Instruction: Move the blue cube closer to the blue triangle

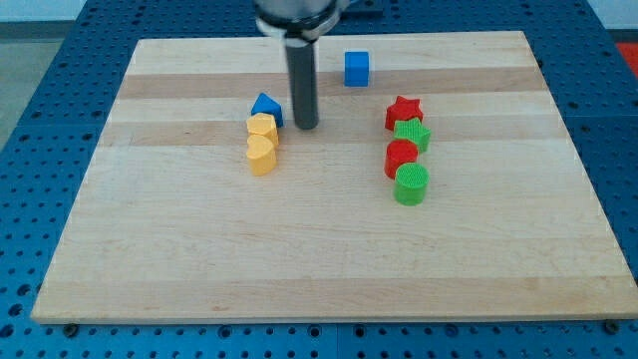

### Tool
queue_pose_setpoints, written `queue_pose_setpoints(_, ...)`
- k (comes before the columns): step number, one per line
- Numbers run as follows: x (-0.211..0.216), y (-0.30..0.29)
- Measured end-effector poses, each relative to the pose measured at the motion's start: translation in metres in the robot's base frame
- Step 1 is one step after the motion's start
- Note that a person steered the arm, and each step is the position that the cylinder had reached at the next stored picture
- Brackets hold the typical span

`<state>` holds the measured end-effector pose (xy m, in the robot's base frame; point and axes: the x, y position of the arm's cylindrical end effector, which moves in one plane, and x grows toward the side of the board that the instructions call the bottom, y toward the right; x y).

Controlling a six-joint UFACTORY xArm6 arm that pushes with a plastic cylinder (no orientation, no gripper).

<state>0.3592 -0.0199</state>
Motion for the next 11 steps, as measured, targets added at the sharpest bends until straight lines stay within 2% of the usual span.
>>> queue_pose_setpoints(2, -0.055, 0.143)
queue_pose_setpoints(3, -0.089, 0.130)
queue_pose_setpoints(4, -0.074, 0.037)
queue_pose_setpoints(5, -0.073, -0.012)
queue_pose_setpoints(6, -0.094, 0.025)
queue_pose_setpoints(7, -0.138, 0.005)
queue_pose_setpoints(8, -0.131, -0.040)
queue_pose_setpoints(9, -0.101, -0.028)
queue_pose_setpoints(11, -0.076, -0.037)
